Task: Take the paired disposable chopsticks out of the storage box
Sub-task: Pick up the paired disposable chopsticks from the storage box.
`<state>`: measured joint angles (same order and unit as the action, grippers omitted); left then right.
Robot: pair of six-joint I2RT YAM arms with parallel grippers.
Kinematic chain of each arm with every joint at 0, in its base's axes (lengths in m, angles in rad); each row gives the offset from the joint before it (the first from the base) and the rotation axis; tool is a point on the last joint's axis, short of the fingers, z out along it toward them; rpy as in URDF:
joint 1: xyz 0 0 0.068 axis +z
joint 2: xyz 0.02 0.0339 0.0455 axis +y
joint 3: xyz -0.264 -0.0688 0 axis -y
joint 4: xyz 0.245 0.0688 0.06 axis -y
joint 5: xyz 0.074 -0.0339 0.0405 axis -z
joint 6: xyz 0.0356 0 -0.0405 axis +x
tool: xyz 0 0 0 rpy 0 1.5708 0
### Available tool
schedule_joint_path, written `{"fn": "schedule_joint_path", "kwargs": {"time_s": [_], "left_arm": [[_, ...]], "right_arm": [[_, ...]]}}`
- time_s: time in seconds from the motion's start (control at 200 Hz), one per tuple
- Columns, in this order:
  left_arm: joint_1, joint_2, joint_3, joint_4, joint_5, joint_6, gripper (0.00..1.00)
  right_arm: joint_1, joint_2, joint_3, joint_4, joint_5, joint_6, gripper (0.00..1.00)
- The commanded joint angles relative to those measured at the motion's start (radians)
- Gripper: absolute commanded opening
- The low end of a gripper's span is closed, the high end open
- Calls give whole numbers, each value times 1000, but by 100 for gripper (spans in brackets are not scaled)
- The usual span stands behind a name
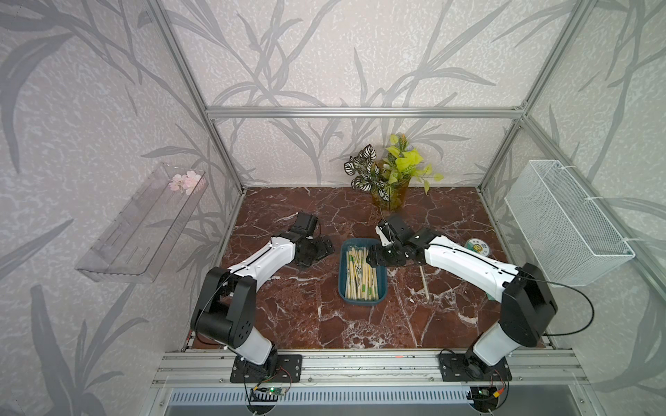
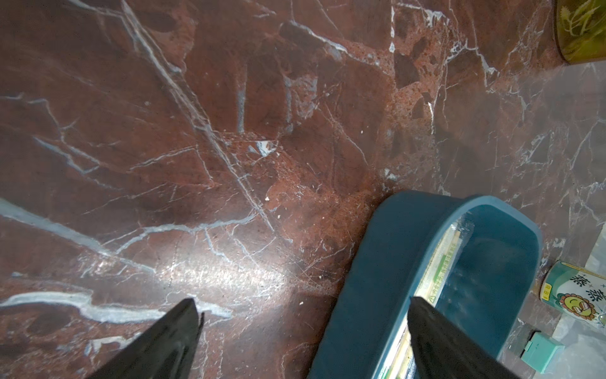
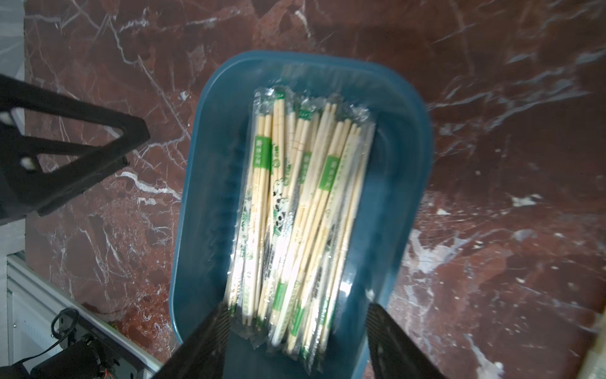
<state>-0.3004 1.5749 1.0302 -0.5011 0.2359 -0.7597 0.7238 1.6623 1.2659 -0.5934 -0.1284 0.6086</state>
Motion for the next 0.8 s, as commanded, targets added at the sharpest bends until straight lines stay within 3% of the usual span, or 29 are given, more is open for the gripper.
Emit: {"fn": "schedule_joint_path", "kwargs": {"time_s": [0.0,0.395,0.795], "left_arm": [[15,8,12,-12,-10,3,100],[23,-16,-36,29,5,-13,100],[27,-12,-41,50,19,-15,100]], "right_arm": [[31,39,36,13,-20,22,64],[53,179,77,38,-51,77,38],[58,281,145,22,-47,66,28]]}}
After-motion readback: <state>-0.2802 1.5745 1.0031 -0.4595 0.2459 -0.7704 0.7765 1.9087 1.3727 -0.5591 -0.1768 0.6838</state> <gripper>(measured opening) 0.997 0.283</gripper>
